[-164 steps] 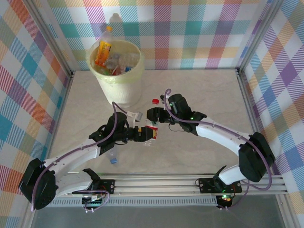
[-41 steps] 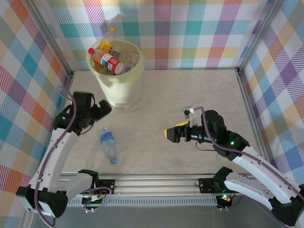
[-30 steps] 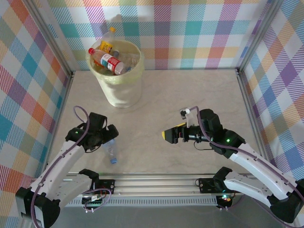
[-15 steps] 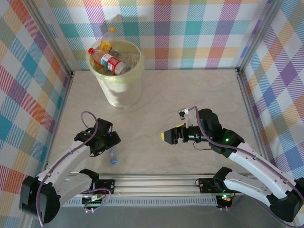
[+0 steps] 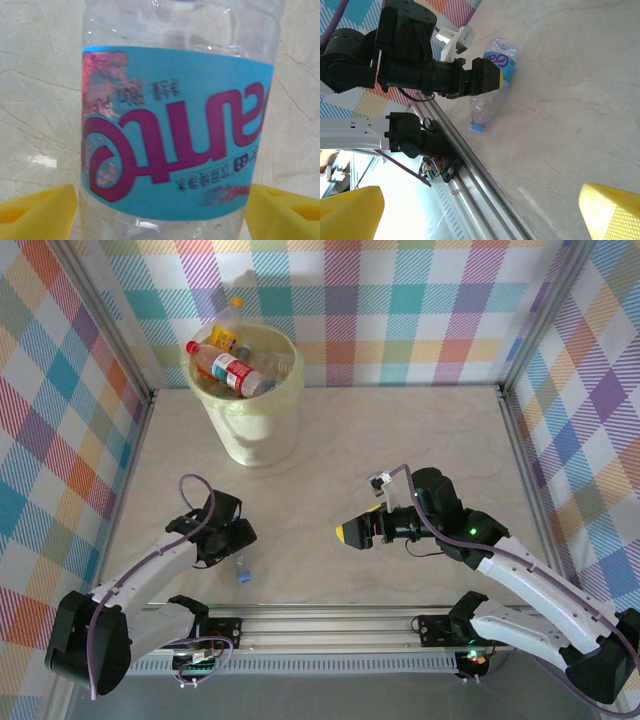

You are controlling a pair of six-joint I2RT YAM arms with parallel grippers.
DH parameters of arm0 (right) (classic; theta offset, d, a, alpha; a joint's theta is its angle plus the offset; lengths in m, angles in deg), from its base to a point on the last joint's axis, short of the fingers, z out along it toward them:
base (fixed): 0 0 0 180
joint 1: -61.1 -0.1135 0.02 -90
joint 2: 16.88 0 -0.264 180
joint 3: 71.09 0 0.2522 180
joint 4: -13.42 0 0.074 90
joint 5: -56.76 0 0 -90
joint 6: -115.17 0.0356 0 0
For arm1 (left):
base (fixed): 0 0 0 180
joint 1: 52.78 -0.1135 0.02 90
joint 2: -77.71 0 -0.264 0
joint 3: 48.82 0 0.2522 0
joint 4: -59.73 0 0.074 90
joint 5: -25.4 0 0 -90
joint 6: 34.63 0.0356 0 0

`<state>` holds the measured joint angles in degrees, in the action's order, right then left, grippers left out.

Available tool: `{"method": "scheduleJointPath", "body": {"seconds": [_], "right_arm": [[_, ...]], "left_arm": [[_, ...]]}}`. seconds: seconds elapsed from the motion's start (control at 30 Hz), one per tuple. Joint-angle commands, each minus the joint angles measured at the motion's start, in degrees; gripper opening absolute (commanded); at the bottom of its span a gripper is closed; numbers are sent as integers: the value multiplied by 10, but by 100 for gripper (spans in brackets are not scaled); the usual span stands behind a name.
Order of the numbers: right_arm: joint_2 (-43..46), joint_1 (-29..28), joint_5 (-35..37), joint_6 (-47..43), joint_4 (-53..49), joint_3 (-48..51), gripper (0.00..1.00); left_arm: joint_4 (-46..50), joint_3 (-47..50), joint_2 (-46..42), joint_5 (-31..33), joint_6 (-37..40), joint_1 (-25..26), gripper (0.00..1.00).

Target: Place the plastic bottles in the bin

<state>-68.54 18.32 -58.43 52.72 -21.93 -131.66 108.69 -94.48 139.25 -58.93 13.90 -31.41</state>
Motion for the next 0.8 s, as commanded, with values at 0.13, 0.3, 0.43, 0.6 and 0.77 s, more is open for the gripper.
{"method": "scheduleJointPath", "body": {"seconds": [0.13,0.3,0.43,0.6,0.77], "right_arm": [[5,-3,-7,-15,-5,-9,100],[8,-3,-2,-16,-3,-7,100],[13,-3,9,-15,0,-6,100],[23,-3,18,-14,10,-3,100],[24,-3,21,-14,17,-8,100]], "left_arm": [[-18,3,16,19,16,4,72],[5,-30,-15,22,29,4,67],[61,-88,-51,33,47,4,67],[100,-181,-91,34,84,4,67],[138,-320,-62,41,115,3,68]]}}
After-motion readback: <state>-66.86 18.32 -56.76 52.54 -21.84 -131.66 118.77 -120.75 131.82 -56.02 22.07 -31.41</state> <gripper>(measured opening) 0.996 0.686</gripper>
